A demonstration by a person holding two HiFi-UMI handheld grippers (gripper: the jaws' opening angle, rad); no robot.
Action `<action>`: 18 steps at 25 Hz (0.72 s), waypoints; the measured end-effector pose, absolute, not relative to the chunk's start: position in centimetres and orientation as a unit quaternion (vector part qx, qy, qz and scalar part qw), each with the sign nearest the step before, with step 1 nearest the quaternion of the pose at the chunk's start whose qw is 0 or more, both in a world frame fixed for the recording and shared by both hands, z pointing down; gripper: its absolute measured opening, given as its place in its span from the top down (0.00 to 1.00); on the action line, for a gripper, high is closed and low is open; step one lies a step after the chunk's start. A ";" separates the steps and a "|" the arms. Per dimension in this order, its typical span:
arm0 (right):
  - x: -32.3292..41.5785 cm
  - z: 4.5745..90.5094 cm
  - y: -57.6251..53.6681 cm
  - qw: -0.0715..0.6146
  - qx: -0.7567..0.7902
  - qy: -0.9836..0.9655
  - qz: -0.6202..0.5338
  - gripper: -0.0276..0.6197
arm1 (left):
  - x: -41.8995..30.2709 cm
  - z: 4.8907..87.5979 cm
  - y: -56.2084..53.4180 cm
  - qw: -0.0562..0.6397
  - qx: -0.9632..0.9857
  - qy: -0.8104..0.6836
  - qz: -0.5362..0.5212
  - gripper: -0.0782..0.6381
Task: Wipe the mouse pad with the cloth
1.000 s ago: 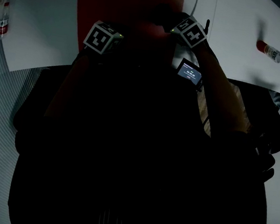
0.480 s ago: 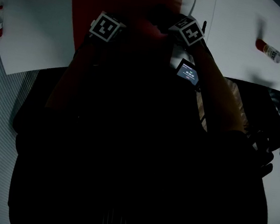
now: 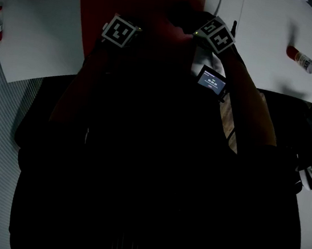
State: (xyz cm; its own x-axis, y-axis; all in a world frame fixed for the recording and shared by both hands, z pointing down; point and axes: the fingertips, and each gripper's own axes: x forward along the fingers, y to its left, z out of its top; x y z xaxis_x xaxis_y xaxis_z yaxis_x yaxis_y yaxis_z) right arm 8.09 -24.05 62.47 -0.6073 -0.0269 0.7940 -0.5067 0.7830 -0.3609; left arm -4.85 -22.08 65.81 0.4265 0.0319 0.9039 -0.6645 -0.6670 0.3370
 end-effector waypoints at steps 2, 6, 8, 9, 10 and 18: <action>9.3 62.1 -26.1 0.431 0.177 -0.850 0.247 0.85 | -4.7 65.8 -22.0 0.346 0.768 -0.203 0.499 0.88; 11.1 64.0 -28.5 0.498 0.183 -0.822 0.205 0.85 | -5.0 65.9 -22.3 0.340 0.768 -0.209 0.501 0.88; 10.9 64.3 -28.7 0.510 0.176 -0.819 0.194 0.85 | -5.0 65.9 -22.4 0.343 0.768 -0.208 0.499 0.88; 10.8 64.3 -28.7 0.512 0.178 -0.818 0.191 0.85 | -4.9 65.9 -22.4 0.348 0.768 -0.207 0.497 0.88; 10.8 64.2 -28.6 0.510 0.185 -0.818 0.190 0.85 | -4.9 65.9 -22.2 0.352 0.767 -0.208 0.494 0.88; 10.9 64.3 -28.4 0.504 0.223 -0.815 0.179 0.86 | -5.0 65.8 -22.4 0.340 0.769 -0.212 0.499 0.88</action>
State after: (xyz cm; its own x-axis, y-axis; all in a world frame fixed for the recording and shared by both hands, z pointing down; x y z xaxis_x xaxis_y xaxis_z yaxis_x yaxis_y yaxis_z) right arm 10.90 -28.38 64.33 -0.3921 -0.1838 0.9014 -0.5442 0.8363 -0.0662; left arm -4.99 -22.41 65.77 0.4129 0.0127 0.9107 -0.6648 -0.6793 0.3108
